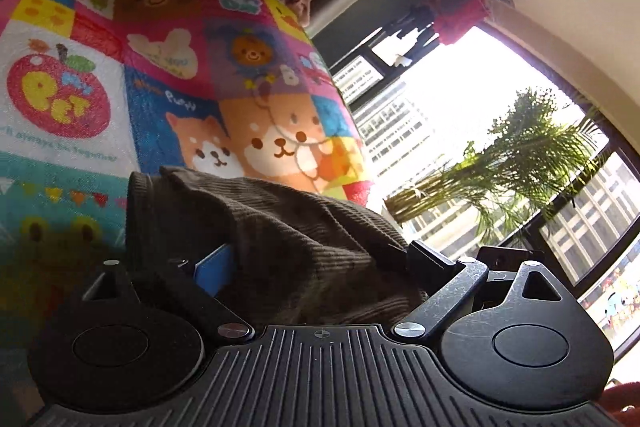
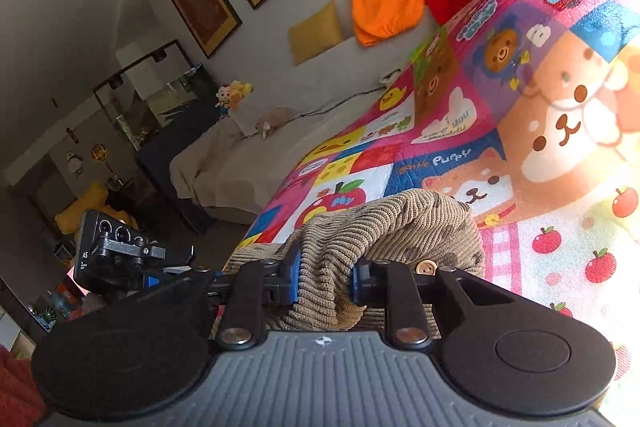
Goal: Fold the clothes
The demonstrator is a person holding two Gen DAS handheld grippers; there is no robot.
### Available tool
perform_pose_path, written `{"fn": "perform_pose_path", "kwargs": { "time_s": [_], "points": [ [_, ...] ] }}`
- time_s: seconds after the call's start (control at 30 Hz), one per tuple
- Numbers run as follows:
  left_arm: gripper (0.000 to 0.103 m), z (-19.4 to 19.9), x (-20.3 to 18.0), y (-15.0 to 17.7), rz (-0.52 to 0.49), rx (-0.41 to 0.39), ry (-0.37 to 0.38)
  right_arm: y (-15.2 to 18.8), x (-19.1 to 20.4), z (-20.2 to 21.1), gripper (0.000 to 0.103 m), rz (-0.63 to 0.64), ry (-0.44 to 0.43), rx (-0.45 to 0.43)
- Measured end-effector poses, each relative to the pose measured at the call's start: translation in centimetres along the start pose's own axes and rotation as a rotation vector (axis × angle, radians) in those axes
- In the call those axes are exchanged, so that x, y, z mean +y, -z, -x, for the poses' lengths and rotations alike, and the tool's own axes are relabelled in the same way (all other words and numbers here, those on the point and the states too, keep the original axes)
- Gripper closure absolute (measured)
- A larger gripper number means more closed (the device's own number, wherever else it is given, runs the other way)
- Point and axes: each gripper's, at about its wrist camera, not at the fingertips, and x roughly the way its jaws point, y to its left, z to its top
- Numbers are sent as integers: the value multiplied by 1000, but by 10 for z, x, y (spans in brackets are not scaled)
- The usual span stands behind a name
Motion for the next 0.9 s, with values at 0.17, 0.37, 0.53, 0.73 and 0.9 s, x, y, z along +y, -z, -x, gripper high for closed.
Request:
{"fn": "perform_pose_path", "kwargs": {
  "time_s": [0.17, 0.37, 0.53, 0.73, 0.9],
  "points": [
    [5, 13, -3, 4, -22, -12, -53, 43, -15, 15, 81, -2, 61, 34],
    [5, -21, 2, 11, -9, 51, -39, 59, -9, 14, 78, 72, 90, -2],
    [13, -50, 0, 23, -52, 77, -122, 62, 0, 14, 71, 117, 109, -16],
    [35, -42, -36, 40, -230, 55, -132, 56, 8, 19, 70, 138, 121, -32],
    [95, -41, -39, 44, -267, 55, -196, 52, 12, 19, 70, 139, 120, -41]
  ]
}}
